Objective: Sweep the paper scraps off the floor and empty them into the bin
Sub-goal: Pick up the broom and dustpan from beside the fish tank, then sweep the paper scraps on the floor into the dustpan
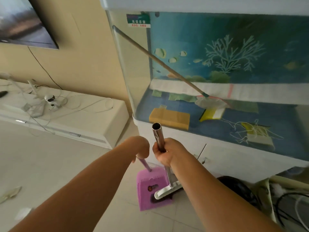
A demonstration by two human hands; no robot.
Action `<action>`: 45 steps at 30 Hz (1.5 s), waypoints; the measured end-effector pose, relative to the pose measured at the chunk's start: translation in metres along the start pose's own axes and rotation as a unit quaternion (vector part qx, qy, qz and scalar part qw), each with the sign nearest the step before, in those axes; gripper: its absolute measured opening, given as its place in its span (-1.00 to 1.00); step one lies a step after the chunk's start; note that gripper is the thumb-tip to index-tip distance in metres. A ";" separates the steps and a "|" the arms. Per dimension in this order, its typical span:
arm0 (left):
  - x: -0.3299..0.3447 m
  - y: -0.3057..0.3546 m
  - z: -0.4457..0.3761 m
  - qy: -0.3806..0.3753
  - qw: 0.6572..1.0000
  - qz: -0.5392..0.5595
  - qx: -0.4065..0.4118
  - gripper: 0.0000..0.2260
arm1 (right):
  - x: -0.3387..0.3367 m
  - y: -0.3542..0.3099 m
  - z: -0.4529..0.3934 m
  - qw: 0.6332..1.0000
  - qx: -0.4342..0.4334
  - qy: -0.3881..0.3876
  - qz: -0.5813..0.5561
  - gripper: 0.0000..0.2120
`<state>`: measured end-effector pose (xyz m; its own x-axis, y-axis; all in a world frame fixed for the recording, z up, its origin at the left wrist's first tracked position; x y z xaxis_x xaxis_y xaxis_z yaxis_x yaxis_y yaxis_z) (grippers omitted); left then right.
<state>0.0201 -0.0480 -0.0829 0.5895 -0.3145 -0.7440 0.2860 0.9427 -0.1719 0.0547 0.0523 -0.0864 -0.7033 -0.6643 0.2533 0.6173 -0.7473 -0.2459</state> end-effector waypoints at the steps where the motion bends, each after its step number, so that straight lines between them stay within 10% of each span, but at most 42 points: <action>1: 0.008 -0.011 0.007 -0.033 0.999 0.037 -0.016 -0.78 | 0.003 0.009 0.006 1.000 0.002 -0.007 0.027 -0.80; 11: 0.104 -0.130 0.094 -0.086 0.912 0.350 -0.195 -0.58 | 0.046 0.119 0.039 0.949 0.025 -0.106 0.294 -0.73; 12: 0.116 -0.144 0.111 -0.098 0.897 0.376 -0.211 -0.78 | 0.050 0.134 0.044 0.932 0.025 -0.118 0.341 -0.72; 20: 0.263 -0.222 0.242 -0.106 0.685 0.645 -0.321 -0.53 | 0.072 0.266 0.081 0.719 -0.045 -0.153 0.677 -0.72; 26: 0.341 -0.230 0.284 -0.108 0.535 0.755 -0.363 -0.59 | 0.088 0.344 0.086 0.714 -0.016 -0.161 0.681 -0.79; 34: 0.394 -0.228 0.297 -0.032 0.361 0.821 -0.441 -0.72 | 0.096 0.401 0.062 0.602 -0.022 -0.165 0.781 -0.88; 45: 0.404 -0.249 0.267 0.006 0.240 0.848 -0.472 -0.61 | 0.146 0.412 0.023 0.501 -0.121 -0.191 0.835 -0.94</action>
<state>0.3893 -0.4392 -0.1685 -0.7518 0.6056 -0.2610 -0.6592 -0.6804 0.3202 0.2148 -0.3530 -0.1291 0.8709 -0.3486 -0.3464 0.1385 0.8504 -0.5076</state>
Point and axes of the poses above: each hand's wrist, its own z-axis away from the middle knuckle, its own x-axis out of the palm, y = z × x, the point moved 1 cm from there along -z, towards the middle knuckle, and after that the axes turned 13 degrees about y, right-handed, at the moved point
